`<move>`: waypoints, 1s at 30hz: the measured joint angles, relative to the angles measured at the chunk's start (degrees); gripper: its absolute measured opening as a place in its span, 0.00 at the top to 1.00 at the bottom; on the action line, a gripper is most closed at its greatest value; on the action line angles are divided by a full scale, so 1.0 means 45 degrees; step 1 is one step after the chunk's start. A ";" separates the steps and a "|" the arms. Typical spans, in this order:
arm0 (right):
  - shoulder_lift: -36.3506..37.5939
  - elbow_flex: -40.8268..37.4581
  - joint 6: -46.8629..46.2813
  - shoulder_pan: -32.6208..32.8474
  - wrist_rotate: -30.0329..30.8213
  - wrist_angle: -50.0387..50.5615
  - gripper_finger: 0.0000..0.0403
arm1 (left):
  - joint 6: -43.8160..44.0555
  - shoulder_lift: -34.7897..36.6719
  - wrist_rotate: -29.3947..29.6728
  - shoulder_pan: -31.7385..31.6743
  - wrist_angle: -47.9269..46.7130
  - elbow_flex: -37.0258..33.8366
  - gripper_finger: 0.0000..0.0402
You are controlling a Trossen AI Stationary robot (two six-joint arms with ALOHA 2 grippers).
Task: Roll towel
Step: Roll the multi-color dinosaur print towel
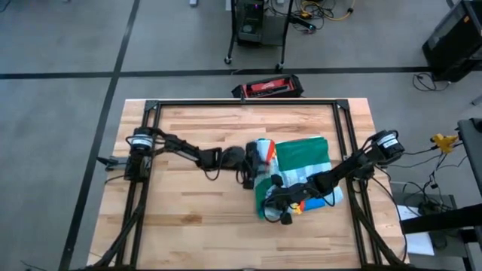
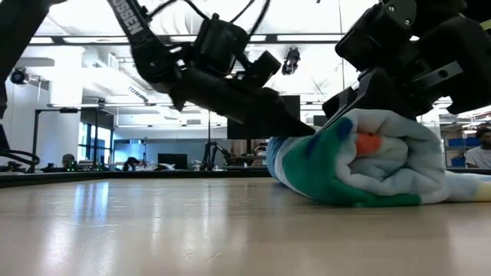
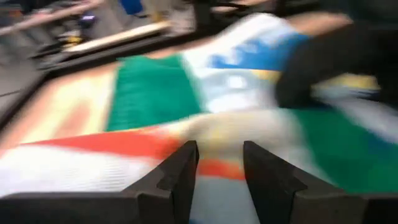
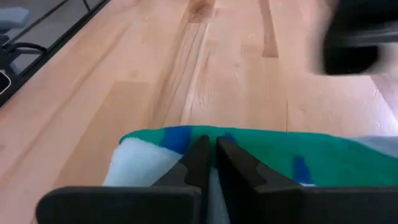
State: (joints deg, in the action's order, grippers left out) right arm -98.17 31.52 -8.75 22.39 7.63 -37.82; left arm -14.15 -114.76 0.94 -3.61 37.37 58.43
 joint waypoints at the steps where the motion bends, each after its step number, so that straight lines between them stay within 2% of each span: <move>1: 0.0000 -0.0013 -0.0040 -0.0004 -0.0129 0.0014 0.98 | -0.0118 -0.0026 0.0117 -0.0110 0.0042 0.0147 0.70; 7: -0.0016 -0.0041 -0.0044 0.0020 -0.0406 0.0009 1.00 | -0.0498 -0.0339 0.0204 -0.0909 -0.0056 0.1082 0.70; 15: -0.0019 -0.0071 -0.0049 0.0020 -0.0376 -0.0050 0.99 | 0.1642 -0.1324 -0.0177 -0.2391 -0.0538 0.1410 0.70; 23: 0.0096 -0.0091 0.0392 0.0031 -0.0347 -0.0139 0.99 | 0.1821 -0.1496 -0.0186 -0.2508 -0.0664 0.1324 0.70; 30: 0.1094 -0.0134 0.1235 0.0131 -0.0608 0.0073 0.99 | 0.1816 -0.1496 -0.0065 -0.2546 -0.0991 0.1309 0.70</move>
State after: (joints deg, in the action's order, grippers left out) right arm -93.25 30.92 -3.19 22.98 4.89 -37.49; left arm -5.98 -121.49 0.64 -15.07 32.91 64.32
